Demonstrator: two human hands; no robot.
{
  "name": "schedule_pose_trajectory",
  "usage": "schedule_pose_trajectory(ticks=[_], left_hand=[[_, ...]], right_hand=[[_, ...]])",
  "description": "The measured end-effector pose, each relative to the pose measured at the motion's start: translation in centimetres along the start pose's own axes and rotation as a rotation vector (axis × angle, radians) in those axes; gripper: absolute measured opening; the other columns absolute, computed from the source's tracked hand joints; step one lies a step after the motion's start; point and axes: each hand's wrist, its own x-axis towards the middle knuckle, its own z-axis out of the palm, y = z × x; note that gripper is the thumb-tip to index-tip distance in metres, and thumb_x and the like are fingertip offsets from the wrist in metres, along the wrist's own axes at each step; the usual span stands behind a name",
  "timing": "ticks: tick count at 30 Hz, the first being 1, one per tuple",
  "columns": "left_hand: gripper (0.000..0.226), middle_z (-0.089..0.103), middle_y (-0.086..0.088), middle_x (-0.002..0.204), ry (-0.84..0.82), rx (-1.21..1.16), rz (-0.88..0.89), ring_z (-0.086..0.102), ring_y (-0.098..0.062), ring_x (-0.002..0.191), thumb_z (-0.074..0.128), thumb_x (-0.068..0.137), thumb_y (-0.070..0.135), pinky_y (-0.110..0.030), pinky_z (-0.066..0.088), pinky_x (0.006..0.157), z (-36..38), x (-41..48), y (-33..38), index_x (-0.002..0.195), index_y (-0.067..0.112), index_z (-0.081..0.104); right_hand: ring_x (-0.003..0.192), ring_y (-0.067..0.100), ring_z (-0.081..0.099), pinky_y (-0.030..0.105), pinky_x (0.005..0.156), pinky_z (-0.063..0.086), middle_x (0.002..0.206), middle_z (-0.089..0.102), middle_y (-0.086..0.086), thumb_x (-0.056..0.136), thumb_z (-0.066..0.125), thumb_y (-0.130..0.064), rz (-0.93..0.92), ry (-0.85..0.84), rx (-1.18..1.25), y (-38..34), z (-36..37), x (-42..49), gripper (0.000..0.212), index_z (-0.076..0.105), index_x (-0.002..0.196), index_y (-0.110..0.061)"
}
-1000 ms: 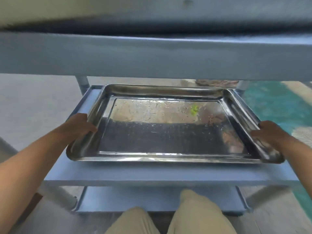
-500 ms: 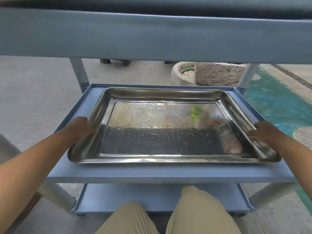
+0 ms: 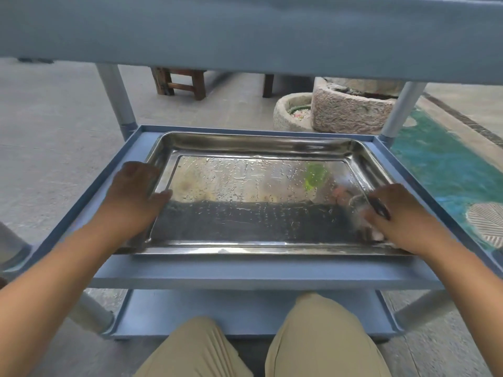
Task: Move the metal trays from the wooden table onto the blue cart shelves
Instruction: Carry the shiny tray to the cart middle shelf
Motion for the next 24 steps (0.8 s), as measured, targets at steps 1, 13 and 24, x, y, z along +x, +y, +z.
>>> schedule_pose_trajectory(ticks=[1, 13, 24], left_hand=[[0.051, 0.047, -0.004, 0.133, -0.033, 0.061, 0.090, 0.052, -0.030, 0.121, 0.054, 0.087, 0.058, -0.049, 0.034, 0.104, -0.1, -1.0, 1.0, 0.127, 0.025, 0.050], [0.091, 0.058, 0.018, 0.123, -0.466, 0.360, 0.417, 0.054, -0.011, 0.118, 0.008, 0.069, 0.095, -0.047, 0.029, 0.111, 1.4, -5.3, 2.8, 0.132, 0.041, 0.047], [0.098, 0.050, 0.014, 0.130, -0.415, 0.321, 0.341, 0.048, -0.015, 0.122, 0.011, 0.062, 0.098, -0.037, 0.044, 0.096, 2.6, -7.1, 3.5, 0.141, 0.045, 0.032]], right_hand=[[0.105, 0.023, 0.056, 0.033, 0.081, 0.040, 0.110, 0.057, 0.002, 0.087, 0.056, -0.053, -0.048, -0.035, 0.043, -1.2, 0.1, -1.0, 0.034, 0.061, 0.108, -0.027], [0.129, 0.005, 0.047, 0.028, 0.090, 0.045, 0.143, 0.046, -0.022, 0.067, 0.006, -0.091, -0.173, -0.112, -0.277, -6.4, 3.3, -5.4, 0.094, 0.046, 0.137, -0.042], [0.100, 0.006, 0.066, 0.023, 0.061, 0.032, 0.112, 0.069, -0.024, 0.067, 0.014, -0.094, -0.266, 0.118, -0.174, -5.1, 4.2, -3.0, 0.088, 0.066, 0.115, -0.041]])
